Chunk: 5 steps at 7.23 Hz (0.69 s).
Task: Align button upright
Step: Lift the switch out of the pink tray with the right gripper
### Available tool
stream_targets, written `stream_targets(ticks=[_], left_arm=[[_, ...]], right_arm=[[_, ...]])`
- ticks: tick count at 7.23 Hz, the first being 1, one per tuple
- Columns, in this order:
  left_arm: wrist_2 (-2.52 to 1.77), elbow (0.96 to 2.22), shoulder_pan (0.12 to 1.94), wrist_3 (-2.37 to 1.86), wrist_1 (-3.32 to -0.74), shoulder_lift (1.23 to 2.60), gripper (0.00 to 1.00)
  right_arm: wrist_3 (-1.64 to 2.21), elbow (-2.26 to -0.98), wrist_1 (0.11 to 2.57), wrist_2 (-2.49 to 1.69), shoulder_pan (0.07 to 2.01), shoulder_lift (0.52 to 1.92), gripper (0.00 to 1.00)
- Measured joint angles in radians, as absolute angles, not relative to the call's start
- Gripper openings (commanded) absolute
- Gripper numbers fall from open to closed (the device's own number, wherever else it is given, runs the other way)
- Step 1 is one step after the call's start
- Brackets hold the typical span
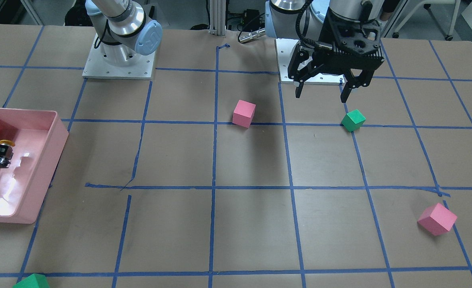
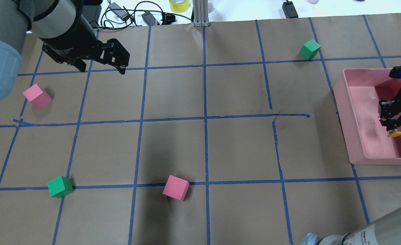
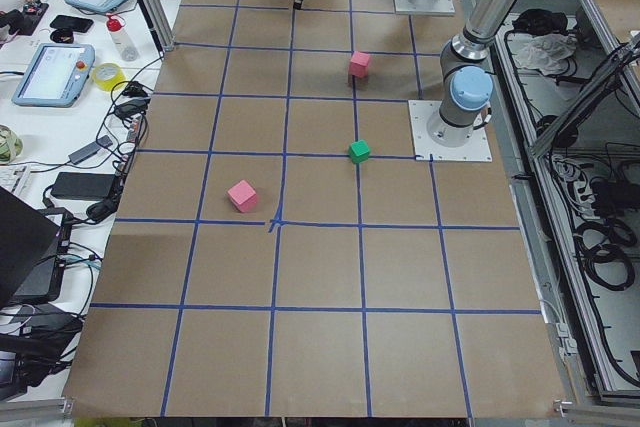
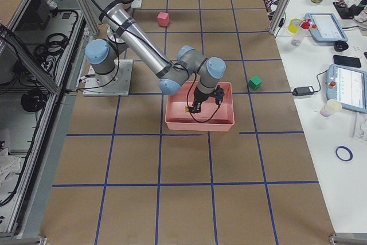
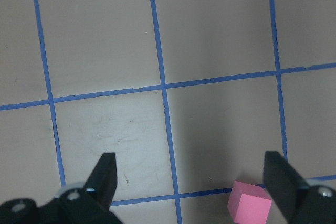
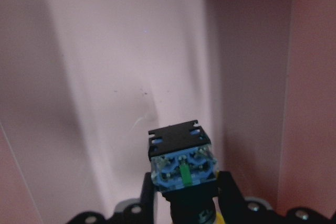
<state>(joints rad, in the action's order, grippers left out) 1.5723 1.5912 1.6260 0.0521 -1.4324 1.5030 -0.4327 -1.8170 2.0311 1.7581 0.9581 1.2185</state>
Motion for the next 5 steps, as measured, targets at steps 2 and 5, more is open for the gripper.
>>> stream_targets(ticks=[2, 5], left_arm=[[1.573, 1.606, 1.626, 0.052, -1.430, 1.497, 1.00], [1.574, 1.610, 1.626, 0.052, -1.430, 1.494, 1.00]], right_arm=[[-0.432, -1.800, 1.983, 1.755, 0.966, 1.255, 0.00], [-0.431, -1.678, 1.831, 1.754, 1.001, 1.273, 0.00]])
